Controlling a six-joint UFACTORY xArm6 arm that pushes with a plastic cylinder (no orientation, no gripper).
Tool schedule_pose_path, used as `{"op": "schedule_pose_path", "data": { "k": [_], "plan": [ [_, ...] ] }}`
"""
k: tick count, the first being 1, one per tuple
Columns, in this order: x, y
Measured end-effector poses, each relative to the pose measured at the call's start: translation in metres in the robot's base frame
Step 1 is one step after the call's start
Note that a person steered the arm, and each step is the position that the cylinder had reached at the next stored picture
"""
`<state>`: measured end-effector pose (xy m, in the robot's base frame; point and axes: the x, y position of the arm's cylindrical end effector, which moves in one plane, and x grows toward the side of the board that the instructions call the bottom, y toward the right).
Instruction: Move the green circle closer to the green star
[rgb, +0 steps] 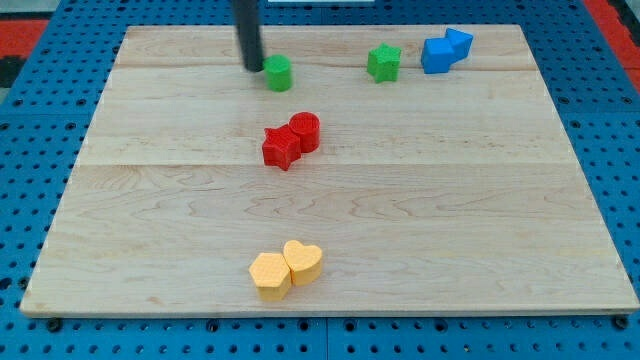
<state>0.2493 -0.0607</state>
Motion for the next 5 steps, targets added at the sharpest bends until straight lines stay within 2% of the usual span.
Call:
{"op": "schedule_pose_path", "data": {
  "k": [1, 2, 3, 4, 5],
  "plan": [
    [-0.023, 0.042],
    [-0.007, -0.018],
    [0.023, -0.026],
    [0.008, 0.037],
    [0.01, 0.055]
  ]
}}
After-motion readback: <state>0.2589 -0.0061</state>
